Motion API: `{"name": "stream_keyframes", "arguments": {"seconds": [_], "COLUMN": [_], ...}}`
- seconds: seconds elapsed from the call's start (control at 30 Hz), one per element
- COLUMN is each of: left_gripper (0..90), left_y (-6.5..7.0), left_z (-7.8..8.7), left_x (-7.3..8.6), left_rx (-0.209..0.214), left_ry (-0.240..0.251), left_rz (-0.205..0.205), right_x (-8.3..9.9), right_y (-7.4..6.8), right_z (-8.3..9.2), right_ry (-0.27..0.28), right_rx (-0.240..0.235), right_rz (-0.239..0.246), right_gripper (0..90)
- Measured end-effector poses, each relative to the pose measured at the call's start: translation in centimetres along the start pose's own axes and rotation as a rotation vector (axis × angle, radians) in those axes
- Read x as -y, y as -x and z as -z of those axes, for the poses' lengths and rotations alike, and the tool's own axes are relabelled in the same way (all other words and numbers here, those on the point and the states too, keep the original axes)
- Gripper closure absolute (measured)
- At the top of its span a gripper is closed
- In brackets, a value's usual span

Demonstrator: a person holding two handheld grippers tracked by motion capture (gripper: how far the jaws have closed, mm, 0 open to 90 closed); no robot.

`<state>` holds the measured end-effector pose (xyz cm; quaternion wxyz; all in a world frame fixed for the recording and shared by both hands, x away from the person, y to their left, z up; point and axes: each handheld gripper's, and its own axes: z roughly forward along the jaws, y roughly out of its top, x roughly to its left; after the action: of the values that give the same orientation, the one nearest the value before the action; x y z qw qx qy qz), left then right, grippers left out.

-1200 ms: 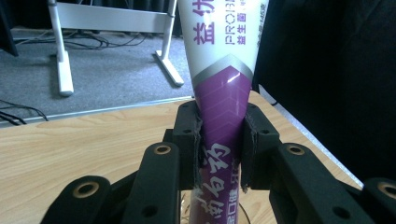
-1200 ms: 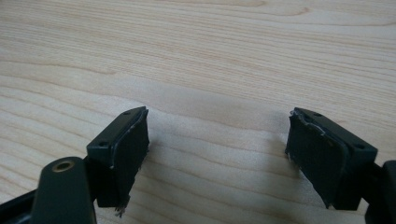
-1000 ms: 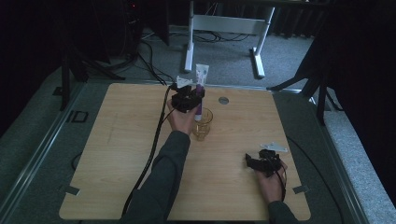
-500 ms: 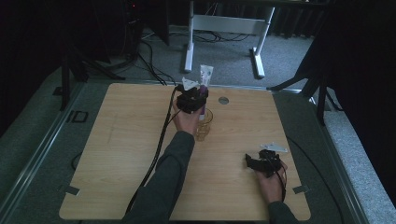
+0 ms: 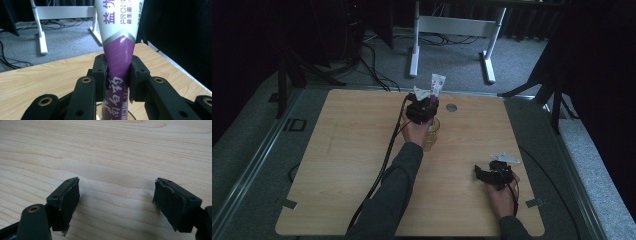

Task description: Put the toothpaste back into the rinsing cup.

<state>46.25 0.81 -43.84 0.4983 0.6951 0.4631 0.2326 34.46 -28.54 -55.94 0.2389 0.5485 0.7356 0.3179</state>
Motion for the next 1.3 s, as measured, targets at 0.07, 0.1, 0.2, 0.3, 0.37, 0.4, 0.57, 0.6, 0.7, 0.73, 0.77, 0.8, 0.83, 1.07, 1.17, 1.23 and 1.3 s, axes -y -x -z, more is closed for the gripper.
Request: {"name": "stream_keyframes", "arguments": {"seconds": [0.07,0.1,0.2,0.3,0.37,0.4,0.57,0.6,0.7,0.73,0.77,0.8,0.83,1.07,1.17,1.23,1.3], "left_gripper": [70.4,70.4,70.3,70.2,70.1,70.1,70.0,69.9,69.6,69.5,69.4,69.3,69.2,63.4,54.4,50.7,46.1], "left_y": [0.0,0.0,-0.1,-0.1,-0.1,-0.1,0.0,-0.1,-0.1,-0.2,-0.3,-0.3,-0.3,-0.6,-0.9,-1.6,-2.1], "left_z": [-0.2,-0.4,-0.7,-0.8,-1.0,-1.0,-1.3,-1.3,-1.2,-1.1,-1.1,-1.0,-1.0,-0.2,0.7,2.0,3.0], "left_x": [0.2,0.4,0.7,0.9,1.0,1.0,1.6,1.8,2.2,2.4,2.6,2.9,2.9,4.9,5.0,5.0,5.1], "left_rx": [-0.005,-0.008,-0.012,-0.015,-0.012,-0.009,-0.023,-0.021,-0.012,-0.011,-0.012,-0.018,-0.018,-0.023,-0.025,-0.013,-0.015], "left_ry": [-0.012,-0.025,-0.042,-0.054,-0.062,-0.07,-0.113,-0.121,-0.129,-0.133,-0.139,-0.146,-0.146,-0.158,-0.133,-0.103,-0.088], "left_rz": [-0.004,-0.005,-0.008,-0.019,-0.015,-0.015,-0.037,-0.04,-0.039,-0.037,-0.036,-0.039,-0.039,-0.056,-0.044,-0.018,0.002], "right_x": [0.0,0.0,0.0,0.0,0.0,0.0,0.0,0.1,0.0,0.0,0.0,0.0,0.0,0.1,0.1,0.1,0.1], "right_y": [0.0,0.0,0.0,0.0,0.0,0.0,0.0,0.0,0.0,0.0,0.0,0.0,0.0,0.0,0.0,0.0,0.0], "right_z": [0.0,0.0,0.0,0.0,0.0,0.0,0.1,0.0,0.1,0.1,0.1,0.0,0.0,0.1,0.1,0.1,0.1], "right_ry": [0.0,-0.001,-0.001,0.0,0.0,0.0,0.0,0.0,0.0,0.0,0.0,0.0,0.0,0.0,0.001,0.0,0.0], "right_rx": [0.0,-0.001,-0.001,-0.001,-0.002,-0.002,-0.002,-0.002,-0.002,-0.002,-0.002,-0.002,-0.002,-0.002,-0.002,-0.002,-0.001], "right_rz": [0.0,0.0,0.002,0.002,0.003,0.002,0.002,0.002,0.002,0.002,0.002,0.002,0.002,0.002,0.003,0.002,0.002], "right_gripper": [20.9,20.9,20.9,20.9,21.0,20.9,20.9,20.9,20.9,21.0,20.9,20.9,20.9,20.9,21.0,21.0,20.9]}}
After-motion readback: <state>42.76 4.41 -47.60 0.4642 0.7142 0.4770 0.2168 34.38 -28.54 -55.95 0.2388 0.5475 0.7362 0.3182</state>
